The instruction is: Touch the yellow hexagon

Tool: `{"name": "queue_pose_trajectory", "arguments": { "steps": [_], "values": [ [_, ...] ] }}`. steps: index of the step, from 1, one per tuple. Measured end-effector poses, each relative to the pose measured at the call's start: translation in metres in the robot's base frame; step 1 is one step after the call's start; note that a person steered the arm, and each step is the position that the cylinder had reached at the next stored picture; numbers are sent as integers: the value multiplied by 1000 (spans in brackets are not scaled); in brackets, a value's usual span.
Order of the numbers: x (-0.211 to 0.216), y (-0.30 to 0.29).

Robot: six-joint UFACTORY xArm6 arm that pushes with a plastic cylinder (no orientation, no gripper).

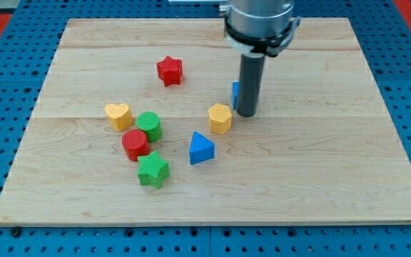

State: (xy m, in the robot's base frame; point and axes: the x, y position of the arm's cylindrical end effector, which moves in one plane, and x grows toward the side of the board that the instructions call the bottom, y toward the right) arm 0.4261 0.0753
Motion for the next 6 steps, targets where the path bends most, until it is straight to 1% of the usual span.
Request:
{"name": "queue_pose_trajectory", "arguments": {
  "steps": [1,2,3,4,5,6],
  "values": [
    [-26,26],
    [-40,-20],
    [-45,-8],
    [-10,8],
    [46,0],
    [50,-13]
  ]
}}
